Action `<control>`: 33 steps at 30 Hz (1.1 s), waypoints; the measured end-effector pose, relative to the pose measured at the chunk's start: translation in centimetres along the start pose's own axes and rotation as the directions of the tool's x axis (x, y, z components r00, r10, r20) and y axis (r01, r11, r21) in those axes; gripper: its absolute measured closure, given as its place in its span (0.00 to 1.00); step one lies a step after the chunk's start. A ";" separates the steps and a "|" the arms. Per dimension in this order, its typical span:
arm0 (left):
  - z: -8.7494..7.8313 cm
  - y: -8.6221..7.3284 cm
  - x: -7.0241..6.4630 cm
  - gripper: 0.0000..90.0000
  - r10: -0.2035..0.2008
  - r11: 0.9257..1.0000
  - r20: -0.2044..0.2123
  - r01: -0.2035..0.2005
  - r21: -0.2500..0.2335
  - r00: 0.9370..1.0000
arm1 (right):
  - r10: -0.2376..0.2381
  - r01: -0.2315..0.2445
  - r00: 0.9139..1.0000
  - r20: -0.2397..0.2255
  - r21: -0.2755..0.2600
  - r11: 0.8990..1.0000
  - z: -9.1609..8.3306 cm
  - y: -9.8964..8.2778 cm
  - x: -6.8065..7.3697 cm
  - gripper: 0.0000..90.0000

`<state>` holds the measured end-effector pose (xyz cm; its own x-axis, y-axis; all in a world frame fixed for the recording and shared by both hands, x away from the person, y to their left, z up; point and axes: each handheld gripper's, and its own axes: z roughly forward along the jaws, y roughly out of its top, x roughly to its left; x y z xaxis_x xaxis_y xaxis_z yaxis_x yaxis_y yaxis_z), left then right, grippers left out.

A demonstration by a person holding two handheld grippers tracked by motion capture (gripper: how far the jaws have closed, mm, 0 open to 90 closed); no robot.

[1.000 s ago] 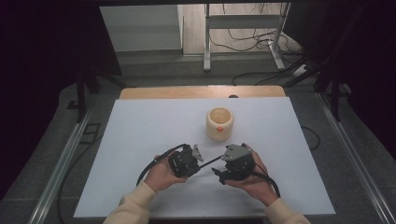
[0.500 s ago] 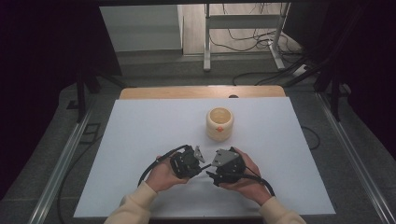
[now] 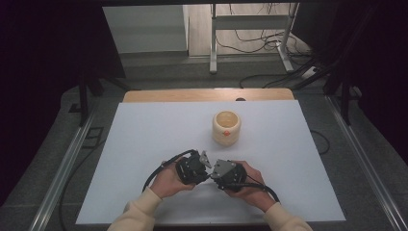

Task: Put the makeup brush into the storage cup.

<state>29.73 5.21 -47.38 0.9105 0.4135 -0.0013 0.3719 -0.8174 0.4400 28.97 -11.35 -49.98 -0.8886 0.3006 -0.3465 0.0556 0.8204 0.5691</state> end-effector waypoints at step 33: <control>-4.4 -4.0 1.5 0.15 -0.252 0.893 -0.112 0.187 -0.409 0.961 | 0.140 -0.142 0.990 -0.035 -0.058 0.988 -1.3 -1.4 -2.4 0.92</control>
<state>28.84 10.91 -45.19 0.7611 0.6486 -0.0119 0.4284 -0.4887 0.7601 30.47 -13.87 -48.95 -0.8877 0.3948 -0.2370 0.1544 0.7401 0.6545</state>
